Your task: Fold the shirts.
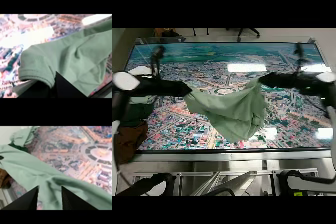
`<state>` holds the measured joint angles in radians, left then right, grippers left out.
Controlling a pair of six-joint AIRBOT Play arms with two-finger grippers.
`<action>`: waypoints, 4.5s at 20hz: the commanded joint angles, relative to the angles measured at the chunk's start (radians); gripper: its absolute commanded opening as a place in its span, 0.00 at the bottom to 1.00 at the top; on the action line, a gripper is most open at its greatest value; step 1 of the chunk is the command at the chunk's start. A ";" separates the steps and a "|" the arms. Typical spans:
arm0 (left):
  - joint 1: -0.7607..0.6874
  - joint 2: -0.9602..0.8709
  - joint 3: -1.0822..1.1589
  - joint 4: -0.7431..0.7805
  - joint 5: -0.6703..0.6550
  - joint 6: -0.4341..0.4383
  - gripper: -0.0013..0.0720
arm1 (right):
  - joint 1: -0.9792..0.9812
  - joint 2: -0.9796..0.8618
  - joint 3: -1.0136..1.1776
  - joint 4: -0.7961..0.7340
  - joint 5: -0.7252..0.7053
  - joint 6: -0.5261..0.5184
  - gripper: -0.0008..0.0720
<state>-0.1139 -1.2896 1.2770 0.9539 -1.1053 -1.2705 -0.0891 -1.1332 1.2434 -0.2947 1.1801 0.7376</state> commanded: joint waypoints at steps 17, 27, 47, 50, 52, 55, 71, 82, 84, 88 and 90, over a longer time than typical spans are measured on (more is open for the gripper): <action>0.176 -0.602 0.433 -0.058 -0.143 0.174 0.96 | -0.131 0.559 -0.602 -0.510 0.050 0.633 0.90; 0.101 -0.757 0.611 -0.055 -0.248 0.161 0.96 | 0.087 0.409 -0.857 -0.290 -0.294 0.507 0.79; 0.092 -0.827 0.610 -0.055 -0.348 0.137 0.78 | 0.340 0.176 -0.681 0.093 -0.453 0.197 0.03; 0.105 -0.840 0.614 -0.065 -0.390 0.137 0.04 | 0.338 0.236 -0.681 0.067 -0.442 0.202 0.03; 0.108 -0.817 0.646 -0.074 -0.399 0.136 0.04 | 0.324 0.279 -0.680 0.067 -0.433 0.202 0.03; 0.118 -0.727 0.730 -0.101 -0.389 0.111 0.03 | 0.195 0.339 -0.611 0.062 -0.306 0.203 0.03; 0.439 0.429 0.739 -0.343 -0.193 -0.093 0.04 | -0.351 0.448 0.691 0.124 0.169 0.272 0.03; 0.315 0.408 -0.087 -0.344 -0.039 0.009 0.04 | -0.123 0.224 0.055 0.089 0.221 0.136 0.03; 0.174 0.254 -0.231 -0.344 0.135 0.084 0.04 | -0.042 0.106 -0.073 0.027 0.148 0.103 0.03; 0.044 -0.164 -0.201 -0.356 0.360 0.125 0.05 | -0.004 -0.181 -0.111 0.029 -0.018 -0.010 0.30; 0.074 -0.325 -0.011 -0.356 0.221 0.125 0.50 | -0.040 -0.272 -0.027 0.045 0.019 -0.013 0.42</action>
<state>-0.0151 -1.3842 1.1427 0.6041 -0.8703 -1.1736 -0.1238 -1.2594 1.1870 -0.2539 1.2278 0.7750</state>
